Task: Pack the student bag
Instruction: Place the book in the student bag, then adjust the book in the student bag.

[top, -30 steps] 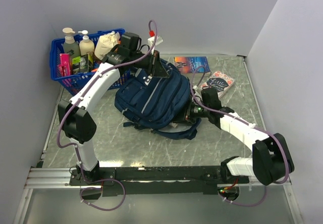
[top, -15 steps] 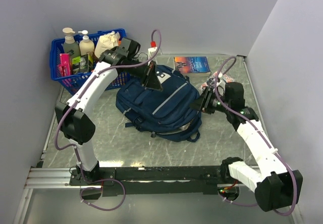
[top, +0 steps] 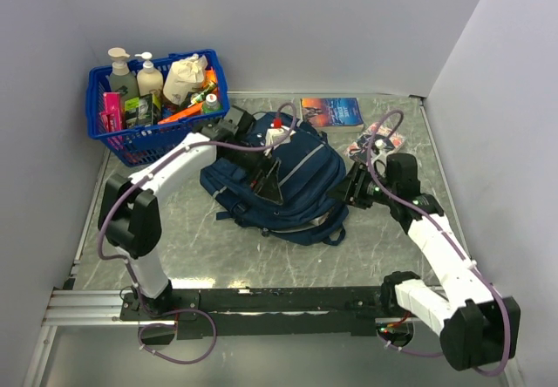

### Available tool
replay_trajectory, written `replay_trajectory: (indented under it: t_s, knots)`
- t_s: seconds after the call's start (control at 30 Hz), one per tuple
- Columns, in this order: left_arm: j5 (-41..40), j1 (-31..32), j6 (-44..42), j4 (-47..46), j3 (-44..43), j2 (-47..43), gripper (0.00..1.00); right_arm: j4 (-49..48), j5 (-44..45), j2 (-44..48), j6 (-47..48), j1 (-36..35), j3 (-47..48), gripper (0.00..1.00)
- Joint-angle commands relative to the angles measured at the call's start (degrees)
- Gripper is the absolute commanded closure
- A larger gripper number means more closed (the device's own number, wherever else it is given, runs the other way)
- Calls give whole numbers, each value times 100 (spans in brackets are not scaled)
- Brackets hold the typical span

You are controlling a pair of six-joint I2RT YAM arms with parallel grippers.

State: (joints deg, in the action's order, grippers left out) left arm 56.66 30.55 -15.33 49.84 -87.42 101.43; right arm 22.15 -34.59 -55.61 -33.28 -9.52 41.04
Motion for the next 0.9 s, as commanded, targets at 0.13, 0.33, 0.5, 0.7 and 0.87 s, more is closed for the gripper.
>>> replay_trajectory:
  t_s: [0.13, 0.33, 0.5, 0.7, 0.87]
  knots:
    - [-1885, 654, 257, -1792, 357, -730, 4, -44, 190, 244, 41, 257, -25, 49]
    - [-3038, 1128, 215, -1952, 190, -703, 4, -53, 312, 253, 41, 293, -96, 50]
    - [-4126, 1656, 118, -2215, 409, -519, 4, -150, 330, 332, -30, 345, -210, 51]
    - [-5041, 1744, -56, -2620, 480, -378, 4, -167, 304, 499, -74, 415, -412, 52]
    - [-5411, 1771, -207, -2840, 717, -378, 5, -264, 190, 578, -144, 495, -561, 53]
